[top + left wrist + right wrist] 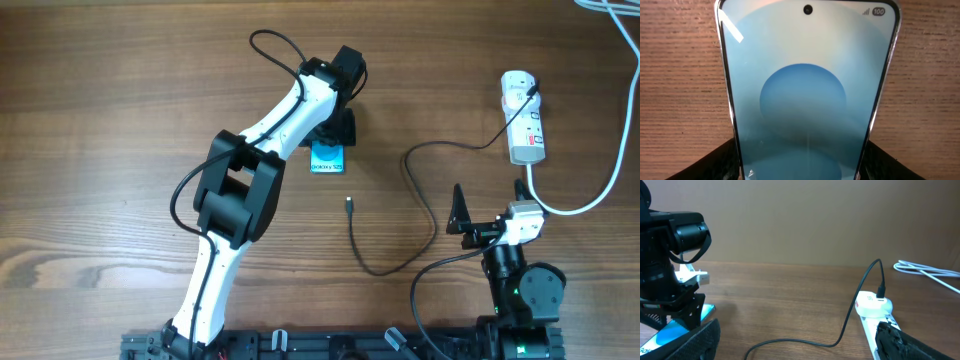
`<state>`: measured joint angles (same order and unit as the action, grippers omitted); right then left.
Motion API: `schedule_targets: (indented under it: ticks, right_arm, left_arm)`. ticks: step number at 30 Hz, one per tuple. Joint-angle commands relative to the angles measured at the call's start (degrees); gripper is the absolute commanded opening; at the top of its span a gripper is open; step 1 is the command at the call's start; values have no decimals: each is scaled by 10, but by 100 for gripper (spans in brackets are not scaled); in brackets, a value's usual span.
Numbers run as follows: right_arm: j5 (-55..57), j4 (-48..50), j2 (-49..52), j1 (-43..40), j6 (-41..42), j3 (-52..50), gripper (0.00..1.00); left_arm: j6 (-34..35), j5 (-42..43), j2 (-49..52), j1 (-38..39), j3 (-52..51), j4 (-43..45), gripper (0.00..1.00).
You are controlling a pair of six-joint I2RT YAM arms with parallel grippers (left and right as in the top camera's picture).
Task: Plug charger to phone and switch on socket
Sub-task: 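Lower the left gripper and grasp the phone's edge, then lift the phone upright with the left gripper and pull it back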
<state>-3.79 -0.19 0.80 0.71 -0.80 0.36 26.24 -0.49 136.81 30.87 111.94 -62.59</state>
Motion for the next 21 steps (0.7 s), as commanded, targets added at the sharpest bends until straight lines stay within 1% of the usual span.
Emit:
schedule_targets:
  ticks: [1, 3, 4, 5, 6, 8, 12, 16, 19, 21]
  right_arm:
    - [8, 2, -2, 2, -7, 0, 100]
    - [8, 2, -2, 2, -7, 0, 100]
    - [8, 2, -2, 2, -7, 0, 100]
    - [8, 2, -2, 2, -7, 0, 100]
    - [8, 2, -2, 2, -7, 0, 100]
    - [8, 2, -2, 2, -7, 0, 100]
    - [8, 2, -2, 2, -7, 0, 100]
    - [8, 2, -2, 2, -7, 0, 100]
    - [8, 2, -2, 2, -7, 0, 100]
    - [8, 2, -2, 2, -7, 0, 100]
  left_arm:
    - [13, 15, -17, -1, -1, -16, 69]
    - [13, 33, -43, -7, -1, -30, 69]
    - [13, 61, -57, -11, -1, -37, 68]
    - [13, 106, -75, -19, -1, -50, 69]
    - [13, 133, -85, -24, -1, -58, 70]
    - [13, 203, -108, -39, -1, -80, 68]
    - [13, 349, -140, -73, -1, -122, 68]
    - [13, 490, -146, -103, -1, -143, 68]
    - [12, 649, -146, -124, -1, -146, 66]
    - [12, 694, -146, -132, -1, -146, 67]
